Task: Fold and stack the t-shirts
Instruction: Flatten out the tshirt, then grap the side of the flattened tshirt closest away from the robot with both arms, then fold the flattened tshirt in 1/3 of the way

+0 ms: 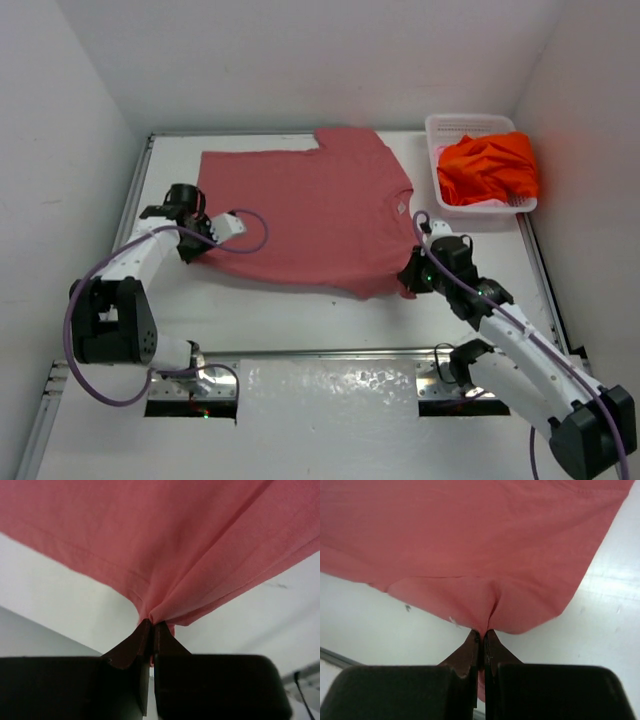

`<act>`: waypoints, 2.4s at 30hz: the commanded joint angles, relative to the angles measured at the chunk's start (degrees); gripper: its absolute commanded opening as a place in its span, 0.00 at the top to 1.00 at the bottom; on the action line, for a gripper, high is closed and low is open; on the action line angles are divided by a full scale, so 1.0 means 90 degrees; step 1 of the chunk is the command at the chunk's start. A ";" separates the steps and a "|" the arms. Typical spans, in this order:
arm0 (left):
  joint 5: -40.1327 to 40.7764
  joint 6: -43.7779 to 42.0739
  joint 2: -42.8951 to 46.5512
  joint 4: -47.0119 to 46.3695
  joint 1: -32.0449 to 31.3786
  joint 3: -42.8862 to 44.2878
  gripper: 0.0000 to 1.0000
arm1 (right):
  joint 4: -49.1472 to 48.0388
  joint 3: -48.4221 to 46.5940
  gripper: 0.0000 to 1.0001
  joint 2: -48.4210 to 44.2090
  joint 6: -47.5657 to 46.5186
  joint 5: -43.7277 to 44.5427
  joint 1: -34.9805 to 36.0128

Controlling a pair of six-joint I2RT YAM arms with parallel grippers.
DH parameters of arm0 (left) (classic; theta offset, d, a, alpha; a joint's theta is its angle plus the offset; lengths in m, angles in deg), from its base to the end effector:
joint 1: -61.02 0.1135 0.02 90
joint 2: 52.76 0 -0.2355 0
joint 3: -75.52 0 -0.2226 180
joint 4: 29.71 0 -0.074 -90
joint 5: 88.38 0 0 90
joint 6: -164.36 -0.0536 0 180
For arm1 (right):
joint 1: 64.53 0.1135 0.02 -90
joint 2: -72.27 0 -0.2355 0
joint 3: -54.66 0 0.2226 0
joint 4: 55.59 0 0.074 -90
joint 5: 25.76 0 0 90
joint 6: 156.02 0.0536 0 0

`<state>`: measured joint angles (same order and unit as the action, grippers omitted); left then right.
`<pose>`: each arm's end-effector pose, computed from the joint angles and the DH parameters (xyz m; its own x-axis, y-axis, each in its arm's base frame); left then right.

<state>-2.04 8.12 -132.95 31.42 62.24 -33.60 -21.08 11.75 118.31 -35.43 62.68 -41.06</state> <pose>0.2422 0.0017 0.1894 -0.3795 0.9055 -0.1899 0.8623 0.4205 0.2822 0.1644 0.0730 0.1930 -0.6949 0.2529 -0.6732 -0.0747 0.9057 0.4173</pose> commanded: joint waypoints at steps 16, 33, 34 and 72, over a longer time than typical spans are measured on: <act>0.0446 0.1617 -0.0318 -0.1011 0.0256 0.0541 1.00 | -0.1451 -0.1226 1.00 0.2763 -0.0371 -0.0353 -0.0897; 0.0621 0.2057 -0.2350 -0.1422 0.0353 0.1645 1.00 | -0.1346 -0.3697 1.00 0.5811 -0.1396 -0.0412 -0.1093; 0.0641 0.2086 -0.2438 -0.1451 0.0353 0.1655 1.00 | -0.1268 -0.3786 1.00 0.5996 -0.1474 -0.0403 -0.1093; -0.0276 0.3941 -0.2077 -0.0641 0.1349 0.1344 0.37 | 0.0978 -0.6628 0.34 0.7688 -0.2303 0.0827 -0.1133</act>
<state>-3.61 40.38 -152.05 23.44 72.92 -19.81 -17.69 -43.63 189.17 -53.40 67.05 -50.96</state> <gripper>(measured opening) 0.622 0.630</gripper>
